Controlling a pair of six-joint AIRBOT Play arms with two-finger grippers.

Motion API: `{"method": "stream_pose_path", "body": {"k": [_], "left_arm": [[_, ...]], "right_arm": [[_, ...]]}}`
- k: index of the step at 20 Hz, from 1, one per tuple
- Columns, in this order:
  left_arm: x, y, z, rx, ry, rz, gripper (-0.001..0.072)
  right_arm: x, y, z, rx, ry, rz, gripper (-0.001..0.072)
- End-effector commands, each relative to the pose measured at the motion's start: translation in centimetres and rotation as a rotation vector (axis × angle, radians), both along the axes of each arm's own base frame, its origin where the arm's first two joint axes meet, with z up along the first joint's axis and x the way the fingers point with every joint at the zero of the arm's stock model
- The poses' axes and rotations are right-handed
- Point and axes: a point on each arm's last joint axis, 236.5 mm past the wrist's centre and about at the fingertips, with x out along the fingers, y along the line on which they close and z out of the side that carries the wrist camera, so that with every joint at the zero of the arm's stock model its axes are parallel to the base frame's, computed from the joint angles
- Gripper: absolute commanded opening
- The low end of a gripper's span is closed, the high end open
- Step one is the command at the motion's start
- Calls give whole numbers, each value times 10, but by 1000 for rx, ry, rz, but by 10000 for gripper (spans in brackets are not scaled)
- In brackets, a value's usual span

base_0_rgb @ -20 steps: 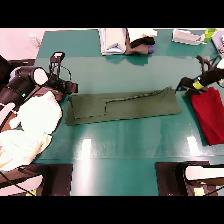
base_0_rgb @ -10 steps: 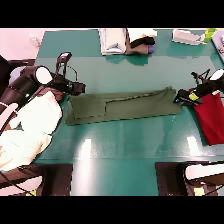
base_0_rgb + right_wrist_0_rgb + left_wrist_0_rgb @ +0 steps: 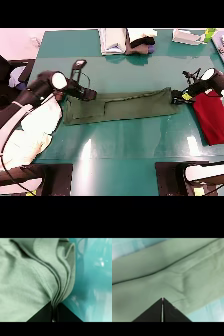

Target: Fold the shirts.

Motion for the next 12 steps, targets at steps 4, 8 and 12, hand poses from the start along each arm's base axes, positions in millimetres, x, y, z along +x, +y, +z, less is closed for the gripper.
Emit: {"method": "stream_pose_path", "body": {"k": [4, 8, 12], "left_arm": [[-1, -83, -30, -66, 37, -93, 33], [2, -136, -45, -67, 38, -181, 33], [-7, -169, -60, -59, 49, -265, 33]], "right_arm": [[-23, 14, 88, -4, -116, 35, 18], [-36, 39, 151, -24, -267, 58, 17], [-35, 78, 215, -14, -405, 129, 17]]}}
